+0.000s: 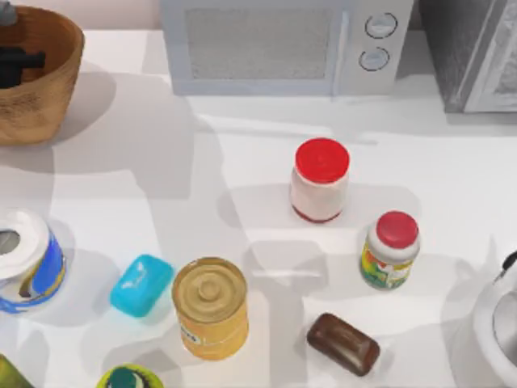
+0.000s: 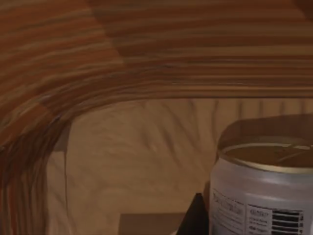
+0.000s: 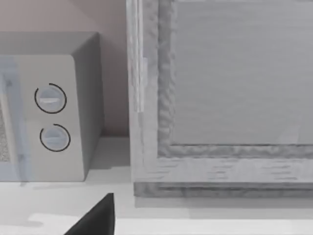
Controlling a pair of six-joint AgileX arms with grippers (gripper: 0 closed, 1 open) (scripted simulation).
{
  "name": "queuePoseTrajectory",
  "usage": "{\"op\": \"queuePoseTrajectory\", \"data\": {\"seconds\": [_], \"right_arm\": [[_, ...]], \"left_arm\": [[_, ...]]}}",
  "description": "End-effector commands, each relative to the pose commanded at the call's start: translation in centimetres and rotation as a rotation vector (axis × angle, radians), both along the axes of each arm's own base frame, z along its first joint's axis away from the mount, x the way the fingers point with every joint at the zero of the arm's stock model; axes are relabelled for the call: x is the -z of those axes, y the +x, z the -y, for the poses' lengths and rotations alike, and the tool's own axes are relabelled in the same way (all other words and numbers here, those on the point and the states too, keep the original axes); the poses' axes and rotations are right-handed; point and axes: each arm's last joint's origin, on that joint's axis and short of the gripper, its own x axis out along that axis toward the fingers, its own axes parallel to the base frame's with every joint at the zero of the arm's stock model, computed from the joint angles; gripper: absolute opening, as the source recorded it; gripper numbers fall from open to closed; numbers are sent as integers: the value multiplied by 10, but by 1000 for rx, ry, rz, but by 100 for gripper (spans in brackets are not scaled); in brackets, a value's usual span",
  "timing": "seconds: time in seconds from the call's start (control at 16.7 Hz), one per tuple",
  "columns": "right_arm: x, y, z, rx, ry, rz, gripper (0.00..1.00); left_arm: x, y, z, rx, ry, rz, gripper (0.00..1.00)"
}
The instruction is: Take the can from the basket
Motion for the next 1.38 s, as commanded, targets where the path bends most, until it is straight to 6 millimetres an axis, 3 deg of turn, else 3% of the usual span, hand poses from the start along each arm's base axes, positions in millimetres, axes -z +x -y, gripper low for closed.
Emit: {"op": "queuePoseTrajectory", "data": {"seconds": [0.36, 0.42, 0.66, 0.9, 1.02, 1.14, 1.38], "right_arm": [[0, 0, 0, 0, 0, 0, 100], [0, 0, 0, 0, 0, 0, 100], [0, 0, 0, 0, 0, 0, 100], [0, 0, 0, 0, 0, 0, 100], [0, 0, 0, 0, 0, 0, 100], [0, 0, 0, 0, 0, 0, 100], [0, 0, 0, 0, 0, 0, 100]], "left_arm": [[0, 0, 0, 0, 0, 0, 0], [-19, -2, -2, -6, 11, 34, 0], [-31, -4, 2, -6, 18, 72, 0], [-79, -24, 12, -11, 34, 196, 0], [-112, -48, 20, -14, 42, 274, 0], [-146, -86, 30, -14, 49, 359, 0], [-195, -201, 52, -15, 65, 583, 0]]}}
